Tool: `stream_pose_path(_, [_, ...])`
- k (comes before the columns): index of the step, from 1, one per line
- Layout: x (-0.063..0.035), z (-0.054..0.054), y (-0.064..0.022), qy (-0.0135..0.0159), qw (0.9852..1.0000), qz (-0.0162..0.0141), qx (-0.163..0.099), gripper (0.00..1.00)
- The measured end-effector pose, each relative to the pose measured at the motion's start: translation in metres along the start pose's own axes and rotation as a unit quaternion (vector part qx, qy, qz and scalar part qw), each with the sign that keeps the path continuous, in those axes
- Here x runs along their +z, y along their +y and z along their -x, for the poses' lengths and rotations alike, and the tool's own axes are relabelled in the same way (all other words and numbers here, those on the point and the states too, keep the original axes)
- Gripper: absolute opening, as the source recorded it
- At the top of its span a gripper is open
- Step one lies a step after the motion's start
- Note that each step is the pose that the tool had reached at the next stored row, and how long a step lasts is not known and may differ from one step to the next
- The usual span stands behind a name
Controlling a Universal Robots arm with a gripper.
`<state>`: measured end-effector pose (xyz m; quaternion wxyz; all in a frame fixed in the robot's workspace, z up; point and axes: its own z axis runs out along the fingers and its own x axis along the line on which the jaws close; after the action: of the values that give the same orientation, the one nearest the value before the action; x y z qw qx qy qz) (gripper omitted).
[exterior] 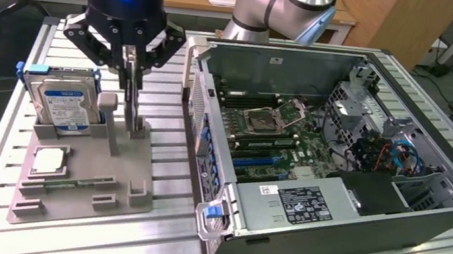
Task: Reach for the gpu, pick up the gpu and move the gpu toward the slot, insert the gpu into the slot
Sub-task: 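Pick up the gpu and move the gpu toward the slot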
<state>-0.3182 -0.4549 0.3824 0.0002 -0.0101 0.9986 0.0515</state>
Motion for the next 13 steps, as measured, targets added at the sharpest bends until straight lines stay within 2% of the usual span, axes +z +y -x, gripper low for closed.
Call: stream_pose_path(13, [-0.0116, -0.001, 0.0012, 0.0, 1.0, 0.0016, 0.0, 0.26])
